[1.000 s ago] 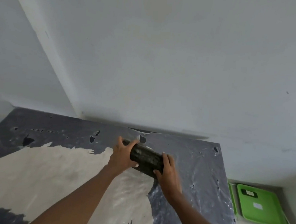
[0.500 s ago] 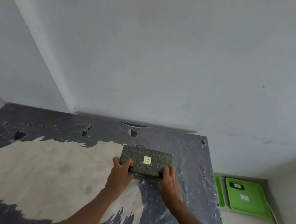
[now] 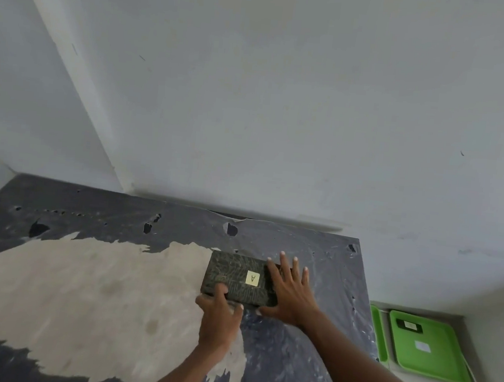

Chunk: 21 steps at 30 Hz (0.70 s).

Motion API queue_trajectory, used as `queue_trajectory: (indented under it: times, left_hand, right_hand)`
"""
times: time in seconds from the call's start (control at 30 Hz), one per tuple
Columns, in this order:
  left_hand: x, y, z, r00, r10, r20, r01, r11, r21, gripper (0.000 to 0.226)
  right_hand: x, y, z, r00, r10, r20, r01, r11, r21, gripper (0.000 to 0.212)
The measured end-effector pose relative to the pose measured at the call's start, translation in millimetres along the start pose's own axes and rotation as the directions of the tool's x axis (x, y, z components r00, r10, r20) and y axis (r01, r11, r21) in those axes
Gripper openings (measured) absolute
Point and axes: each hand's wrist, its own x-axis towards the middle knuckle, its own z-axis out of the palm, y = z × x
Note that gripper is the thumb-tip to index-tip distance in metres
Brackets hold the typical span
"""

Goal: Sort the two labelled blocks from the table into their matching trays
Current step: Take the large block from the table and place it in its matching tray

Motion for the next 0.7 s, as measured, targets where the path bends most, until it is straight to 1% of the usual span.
queue_trajectory:
  times: [0.1, 0.13, 0.2, 0.27, 0.37, 0.4, 0.47, 0.5, 0.53, 0.57, 0.6, 0.63, 0.67, 0.7]
  left_hand:
    - [7, 4, 3, 1.0, -0.016, 0.015, 0.017, 0.995, -0.098, 0.045]
    - [10, 6, 2, 1.0, -0.02, 0.015, 0.021, 0.993, -0.117, 0.045]
    - [17, 10, 1, 1.0, 0.001, 0.027, 0.003, 0.991, -0.133, 0.048]
    - [27, 14, -3, 0.999, 0.036, 0.037, -0.031, 0.99, -0.138, 0.05]
    - [38, 19, -8, 0.991, 0.105, 0.077, -0.099, 0.992, -0.085, 0.05]
    - [40, 18, -7, 0.988, 0.126, 0.093, -0.119, 0.99, -0.071, 0.052]
    - [41, 15, -6, 0.977, 0.183, 0.111, -0.176, 0.982, -0.071, 0.054]
    - [41, 14, -5, 0.967, 0.227, 0.117, -0.22, 0.973, -0.064, 0.054]
    - [41, 12, -4, 0.955, 0.267, 0.128, -0.265, 0.964, -0.032, 0.053]
    - [41, 11, -3, 0.946, 0.291, 0.141, -0.296, 0.955, 0.015, 0.055]
    - [39, 10, -2, 0.943, 0.294, 0.155, -0.307, 0.949, 0.067, 0.06]
    - [35, 9, -1, 0.947, 0.273, 0.167, -0.294, 0.948, 0.122, 0.07]
    - [30, 8, 1, 0.958, 0.229, 0.173, -0.26, 0.947, 0.186, 0.082]
    - [23, 7, 4, 0.971, 0.172, 0.167, -0.212, 0.943, 0.258, 0.096]
  right_hand:
    - [12, 1, -6, 0.995, -0.002, 0.102, -0.001, 1.0, 0.025, 0.123]
    - [11, -1, -7, 0.995, 0.014, 0.094, -0.018, 0.999, 0.039, 0.123]
    - [2, -10, -6, 0.997, 0.066, 0.03, -0.068, 0.995, 0.071, 0.119]
    - [-15, -23, 0, 0.992, 0.126, -0.025, -0.121, 0.982, 0.146, 0.108]
    - [-41, -43, 18, 0.979, 0.201, -0.04, -0.179, 0.93, 0.32, 0.086]
    - [-49, -50, 22, 0.974, 0.223, -0.024, -0.194, 0.891, 0.41, 0.076]
    - [-58, -59, 26, 0.966, 0.258, 0.011, -0.214, 0.775, 0.594, 0.05]
    - [-61, -60, 26, 0.959, 0.284, 0.014, -0.223, 0.72, 0.657, 0.036]
    - [-63, -59, 24, 0.948, 0.319, 0.008, -0.238, 0.692, 0.681, 0.023]
    - [-63, -56, 23, 0.937, 0.35, -0.006, -0.259, 0.704, 0.661, 0.015]
    - [-62, -52, 21, 0.93, 0.366, -0.036, -0.272, 0.751, 0.602, 0.012]
    - [-60, -46, 19, 0.929, 0.359, -0.089, -0.263, 0.811, 0.522, 0.015]
    - [-56, -38, 16, 0.936, 0.322, -0.144, -0.231, 0.867, 0.442, 0.023]
    - [-50, -31, 14, 0.947, 0.264, -0.184, -0.182, 0.911, 0.371, 0.039]
